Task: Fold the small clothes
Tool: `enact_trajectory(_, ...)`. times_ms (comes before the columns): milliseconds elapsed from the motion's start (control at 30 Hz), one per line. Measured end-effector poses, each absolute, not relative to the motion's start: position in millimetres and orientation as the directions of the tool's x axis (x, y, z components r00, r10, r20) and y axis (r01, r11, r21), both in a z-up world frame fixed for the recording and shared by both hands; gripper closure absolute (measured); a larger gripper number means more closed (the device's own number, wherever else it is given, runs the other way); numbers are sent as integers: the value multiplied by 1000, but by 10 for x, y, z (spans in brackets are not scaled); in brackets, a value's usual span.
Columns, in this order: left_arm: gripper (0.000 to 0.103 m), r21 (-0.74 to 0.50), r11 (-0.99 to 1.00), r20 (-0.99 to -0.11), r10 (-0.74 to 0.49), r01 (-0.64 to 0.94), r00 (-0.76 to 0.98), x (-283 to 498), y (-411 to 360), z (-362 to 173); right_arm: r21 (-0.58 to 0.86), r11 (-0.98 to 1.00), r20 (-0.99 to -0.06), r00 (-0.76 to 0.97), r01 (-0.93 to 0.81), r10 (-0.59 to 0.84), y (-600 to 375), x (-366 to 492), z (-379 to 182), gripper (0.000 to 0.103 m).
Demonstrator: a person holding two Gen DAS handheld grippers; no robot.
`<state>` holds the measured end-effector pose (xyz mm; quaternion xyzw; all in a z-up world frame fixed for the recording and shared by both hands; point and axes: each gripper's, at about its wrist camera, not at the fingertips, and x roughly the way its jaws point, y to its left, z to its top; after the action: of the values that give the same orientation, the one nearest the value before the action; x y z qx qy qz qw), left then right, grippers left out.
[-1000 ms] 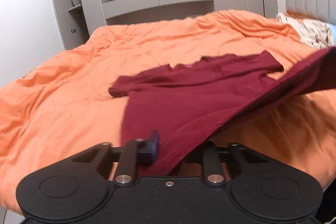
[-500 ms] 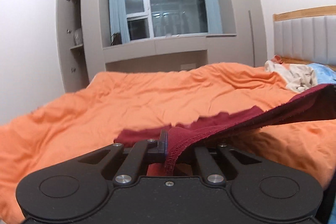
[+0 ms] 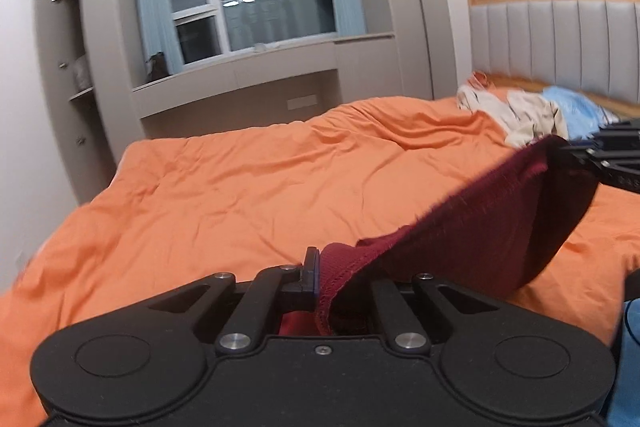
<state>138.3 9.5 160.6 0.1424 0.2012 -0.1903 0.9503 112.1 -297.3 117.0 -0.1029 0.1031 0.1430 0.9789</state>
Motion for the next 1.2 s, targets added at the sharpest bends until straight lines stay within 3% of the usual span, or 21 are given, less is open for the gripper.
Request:
enact_trajectory(300, 99, 212, 859, -616, -253, 467, 746, 3248, -92, 1365, -113, 943, -365, 896, -312, 253, -3111, 2759, 973, 97)
enact_trajectory(533, 99, 30, 896, -764, -264, 442, 589, 4365, 20, 514, -45, 947, -529, 811, -319, 248, -3125, 3734, 358, 97)
enact_trajectory(700, 98, -55, 912, -805, -282, 407, 522, 4764, 96, 56, -10, 951, -599, 763, -309, 242, -3103, 4139, -39, 97)
enact_trajectory(800, 88, -100, 914, -822, -298, 392, 485, 4903, 146, -125, 6, 954, -623, 745, -300, 238, -3093, 4292, -182, 96)
enact_trajectory(833, 76, -111, 913, -827, -304, 393, 473, 4932, 164, -167, 16, 954, -630, 738, -298, 241, -3103, 4334, -200, 91)
enact_trajectory(900, 54, -129, 907, -826, -321, 400, 463, 4933, 209, -211, 32, 958, -639, 731, -285, 239, -3119, 4394, -234, 62)
enact_trajectory(933, 34, -136, 905, -820, -331, 403, 466, 4923, 220, -205, 41, 959, -638, 731, -279, 240, -3131, 4406, -226, 33)
enact_trajectory(967, 19, -142, 902, -812, -341, 407, 473, 4900, 248, -189, 50, 962, -634, 736, -270, 239, -3158, 4390, -223, 17)
enact_trajectory(1067, 8, -146, 902, -779, -358, 406, 515, 4849, 353, -80, 65, 970, -617, 754, -235, 224, -3262, 4319, -165, 9)
enact_trajectory(1200, 5, -177, 906, -745, -378, 384, 549, 4789, 567, 82, 94, 975, -612, 761, -203, 217, -3454, 4135, -102, 5)
